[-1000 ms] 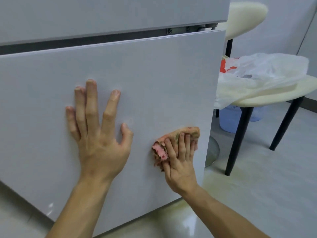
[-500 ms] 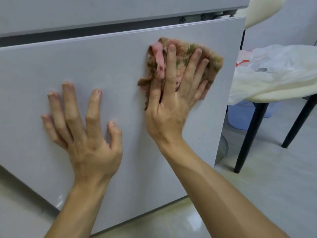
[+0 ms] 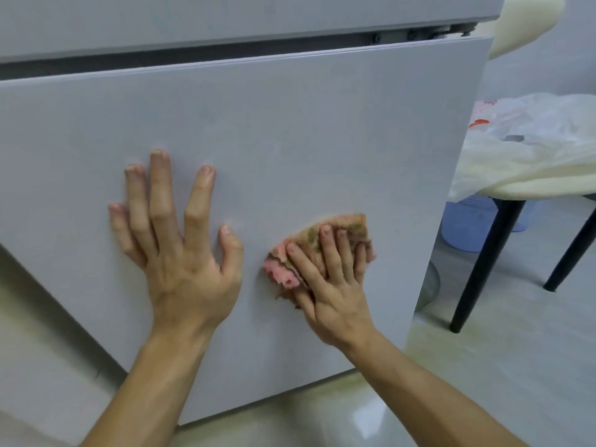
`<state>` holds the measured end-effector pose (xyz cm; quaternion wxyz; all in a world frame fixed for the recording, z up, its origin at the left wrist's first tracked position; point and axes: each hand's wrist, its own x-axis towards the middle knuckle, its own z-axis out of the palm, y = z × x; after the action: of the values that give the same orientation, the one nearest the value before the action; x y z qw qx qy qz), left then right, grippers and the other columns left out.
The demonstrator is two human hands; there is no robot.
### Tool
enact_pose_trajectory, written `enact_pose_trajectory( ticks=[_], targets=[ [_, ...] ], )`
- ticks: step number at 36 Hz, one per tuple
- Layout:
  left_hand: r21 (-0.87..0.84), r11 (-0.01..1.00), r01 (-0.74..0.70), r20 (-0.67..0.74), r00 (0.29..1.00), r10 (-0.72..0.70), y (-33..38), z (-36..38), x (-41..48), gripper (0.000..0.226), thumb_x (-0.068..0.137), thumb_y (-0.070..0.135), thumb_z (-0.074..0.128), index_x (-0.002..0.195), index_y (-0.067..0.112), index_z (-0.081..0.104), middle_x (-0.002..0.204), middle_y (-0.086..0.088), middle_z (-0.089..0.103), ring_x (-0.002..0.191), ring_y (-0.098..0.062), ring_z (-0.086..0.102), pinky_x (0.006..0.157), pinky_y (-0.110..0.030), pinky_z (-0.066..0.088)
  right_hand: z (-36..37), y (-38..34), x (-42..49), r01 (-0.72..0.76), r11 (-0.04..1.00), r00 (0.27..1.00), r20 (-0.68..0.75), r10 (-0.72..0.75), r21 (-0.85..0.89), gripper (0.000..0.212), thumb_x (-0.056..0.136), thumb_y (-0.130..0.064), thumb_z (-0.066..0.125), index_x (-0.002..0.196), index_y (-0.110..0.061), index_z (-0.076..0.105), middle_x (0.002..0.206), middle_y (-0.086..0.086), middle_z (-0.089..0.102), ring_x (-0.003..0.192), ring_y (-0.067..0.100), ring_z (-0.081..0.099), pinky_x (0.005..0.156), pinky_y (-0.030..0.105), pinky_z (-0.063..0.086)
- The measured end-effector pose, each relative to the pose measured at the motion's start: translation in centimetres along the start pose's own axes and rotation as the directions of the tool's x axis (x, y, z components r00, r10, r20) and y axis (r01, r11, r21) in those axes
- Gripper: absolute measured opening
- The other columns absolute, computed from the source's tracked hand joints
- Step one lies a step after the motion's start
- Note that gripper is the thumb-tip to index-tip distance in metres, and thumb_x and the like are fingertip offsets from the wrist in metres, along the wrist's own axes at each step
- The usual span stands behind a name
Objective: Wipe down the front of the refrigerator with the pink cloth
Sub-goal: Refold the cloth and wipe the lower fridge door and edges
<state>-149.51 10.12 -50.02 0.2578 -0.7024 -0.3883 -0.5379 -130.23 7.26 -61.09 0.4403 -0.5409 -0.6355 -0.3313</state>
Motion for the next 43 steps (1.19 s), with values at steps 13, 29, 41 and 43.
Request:
enact_pose_trajectory(
  ticks=[13, 29, 41, 43],
  targets=[
    [0.057, 0.998, 0.03, -0.018, 0.999, -0.029, -2.9, -0.7, -1.3, 0.06, 0.102, 0.025, 0.054, 0.16, 0.02, 0.039, 0.169, -0.02, 0.025, 0.159, -0.038, 0.014, 0.127, -0.059, 0.007, -2.1, -6.4, 14.1, -0.347, 0.924, 0.848, -0.366, 0.383, 0.163, 0.049, 0.11, -0.03, 0.043, 0.156, -0.012, 0.043, 0.163, 0.033, 0.029, 0.155, 0.05, 0.021, 0.128, 0.063, 0.007],
    [0.068, 0.991, 0.119, 0.001, 0.993, -0.119, -4.7, -1.8, -4.0, 0.067, 0.097, 0.018, 0.058, 0.161, 0.02, 0.036, 0.171, -0.017, 0.021, 0.163, -0.027, 0.006, 0.128, -0.057, 0.008, 1.8, -3.6, -0.3, 0.146, 0.989, 0.989, 0.017, -0.146, -0.023, 0.055, 0.113, -0.046, 0.039, 0.164, -0.041, 0.022, 0.176, -0.001, 0.002, 0.163, 0.022, 0.005, 0.131, 0.048, 0.001],
    [0.087, 0.99, 0.11, -0.009, 0.994, -0.109, -6.5, -3.0, -3.8, 0.065, 0.097, 0.019, 0.059, 0.159, 0.023, 0.038, 0.17, -0.016, 0.025, 0.162, -0.022, 0.006, 0.129, -0.054, 0.009, -2.1, -11.1, 16.6, -0.379, 0.886, 0.833, -0.318, 0.452, 0.267, 0.048, 0.11, -0.03, 0.046, 0.157, -0.019, 0.044, 0.168, 0.027, 0.024, 0.158, 0.048, 0.013, 0.123, 0.07, 0.003],
    [0.09, 0.988, 0.123, -0.02, 0.992, -0.122, -7.1, -3.4, -3.7, 0.065, 0.097, 0.018, 0.058, 0.158, 0.023, 0.038, 0.17, -0.017, 0.025, 0.162, -0.022, 0.006, 0.128, -0.055, 0.01, -1.5, -11.2, 15.6, -0.34, 0.919, 0.858, -0.336, 0.39, 0.198, 0.046, 0.11, -0.029, 0.048, 0.155, -0.018, 0.048, 0.165, 0.03, 0.029, 0.155, 0.051, 0.02, 0.123, 0.071, 0.008]
  ],
)
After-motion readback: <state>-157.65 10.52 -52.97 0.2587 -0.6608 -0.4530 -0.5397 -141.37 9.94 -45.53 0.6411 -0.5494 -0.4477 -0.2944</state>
